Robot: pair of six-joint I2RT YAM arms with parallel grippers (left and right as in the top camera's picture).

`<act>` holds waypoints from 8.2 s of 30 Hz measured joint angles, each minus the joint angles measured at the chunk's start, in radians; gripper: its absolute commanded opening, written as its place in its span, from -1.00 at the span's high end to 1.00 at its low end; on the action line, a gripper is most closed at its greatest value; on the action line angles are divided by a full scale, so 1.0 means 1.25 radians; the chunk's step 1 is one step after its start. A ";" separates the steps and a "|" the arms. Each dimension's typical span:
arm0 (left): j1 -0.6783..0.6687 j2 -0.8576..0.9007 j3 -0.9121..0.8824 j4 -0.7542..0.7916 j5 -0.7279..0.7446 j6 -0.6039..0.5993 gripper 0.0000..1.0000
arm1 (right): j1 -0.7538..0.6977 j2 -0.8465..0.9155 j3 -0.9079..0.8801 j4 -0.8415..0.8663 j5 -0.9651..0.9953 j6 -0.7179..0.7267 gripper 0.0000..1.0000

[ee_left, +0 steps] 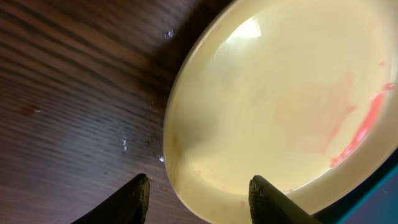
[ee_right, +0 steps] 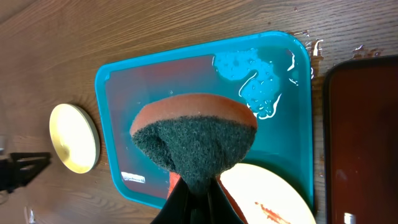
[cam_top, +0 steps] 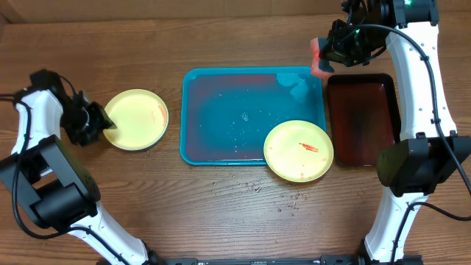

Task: Clean dirty plates on tray and stack at the side
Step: 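Carry the yellow plate left off the tray and set it on the table, then move the left gripper to the second yellow plate's rim and grip it, then lower the sponge onto the gripped yellow plate with the right gripper, then scrub the yellow plate with the sponge while the left gripper holds it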

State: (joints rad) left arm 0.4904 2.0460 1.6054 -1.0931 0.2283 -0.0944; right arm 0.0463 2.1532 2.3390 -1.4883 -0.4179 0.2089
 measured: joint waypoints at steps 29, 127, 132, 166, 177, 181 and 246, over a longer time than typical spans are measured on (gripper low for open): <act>-0.701 0.005 0.158 0.056 0.210 -0.079 -0.08 | 0.000 0.000 0.000 -0.004 0.000 0.000 0.91; -0.628 0.211 0.205 -0.051 0.060 -0.110 0.92 | 0.288 0.000 -0.500 0.408 0.233 0.168 0.92; -0.628 0.211 0.205 -0.051 0.069 -0.108 0.92 | 0.288 0.000 -0.557 0.428 0.272 0.203 0.93; -0.607 0.212 0.205 -0.056 0.182 -0.026 0.91 | 0.284 -0.003 -0.598 0.433 0.042 0.096 0.93; -0.611 0.212 0.205 -0.052 0.057 -0.049 0.91 | 0.244 -0.001 -0.506 0.378 0.253 0.104 0.93; -0.611 0.212 0.205 -0.049 0.036 -0.051 0.92 | 0.257 0.000 -0.506 0.404 0.273 0.114 0.92; -0.592 0.213 0.205 -0.048 0.038 -0.057 0.92 | 0.311 0.159 -0.363 0.469 0.166 0.111 0.93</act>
State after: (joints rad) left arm -0.2501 2.3119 1.8614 -1.1534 0.2764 -0.1658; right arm 0.4347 2.3524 1.8854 -0.9024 -0.2104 0.3473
